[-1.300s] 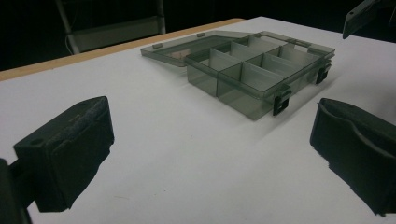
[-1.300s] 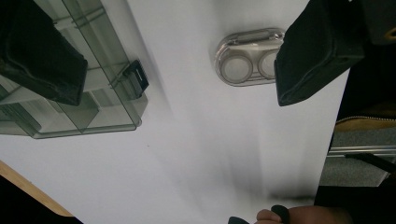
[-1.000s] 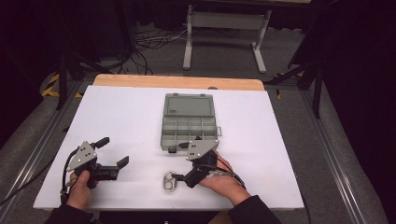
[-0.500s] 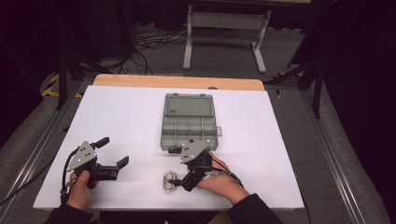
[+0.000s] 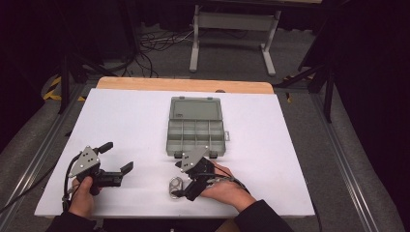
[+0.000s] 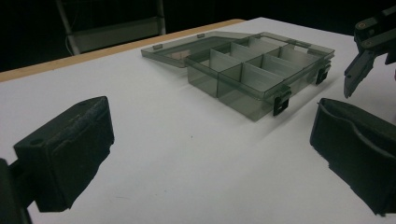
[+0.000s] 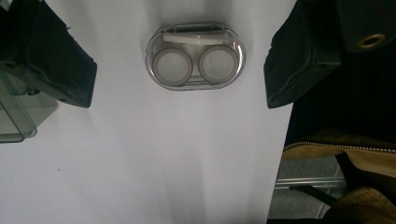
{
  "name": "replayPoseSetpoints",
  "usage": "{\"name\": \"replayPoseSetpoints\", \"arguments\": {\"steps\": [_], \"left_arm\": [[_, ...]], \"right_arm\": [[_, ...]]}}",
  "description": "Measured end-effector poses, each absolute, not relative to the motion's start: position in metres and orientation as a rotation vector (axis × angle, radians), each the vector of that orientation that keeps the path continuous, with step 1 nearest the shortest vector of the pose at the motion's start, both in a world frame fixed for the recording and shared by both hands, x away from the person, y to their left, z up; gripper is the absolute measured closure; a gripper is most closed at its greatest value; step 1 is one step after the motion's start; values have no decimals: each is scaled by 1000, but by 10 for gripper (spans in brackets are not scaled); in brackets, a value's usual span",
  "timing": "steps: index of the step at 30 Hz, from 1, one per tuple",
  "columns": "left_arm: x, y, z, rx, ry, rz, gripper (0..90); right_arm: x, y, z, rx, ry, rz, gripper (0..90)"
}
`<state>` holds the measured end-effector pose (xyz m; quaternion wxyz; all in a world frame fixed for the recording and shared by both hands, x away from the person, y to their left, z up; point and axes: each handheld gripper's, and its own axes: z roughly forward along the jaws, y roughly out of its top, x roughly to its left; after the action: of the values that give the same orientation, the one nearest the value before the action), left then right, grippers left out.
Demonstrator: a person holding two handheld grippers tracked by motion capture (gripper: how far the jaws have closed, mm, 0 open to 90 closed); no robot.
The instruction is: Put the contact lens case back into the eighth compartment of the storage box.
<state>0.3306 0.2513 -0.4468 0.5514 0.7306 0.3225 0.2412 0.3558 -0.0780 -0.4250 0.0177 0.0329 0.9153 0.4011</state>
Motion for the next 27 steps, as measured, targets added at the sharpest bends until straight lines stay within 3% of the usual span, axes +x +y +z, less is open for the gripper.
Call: {"name": "replayPoseSetpoints", "arguments": {"steps": [27], "left_arm": [[330, 252, -446, 1727, 767, 573, 5]], "right_arm": [[353, -69, -442, 62, 2937, 1072, 167]]}}
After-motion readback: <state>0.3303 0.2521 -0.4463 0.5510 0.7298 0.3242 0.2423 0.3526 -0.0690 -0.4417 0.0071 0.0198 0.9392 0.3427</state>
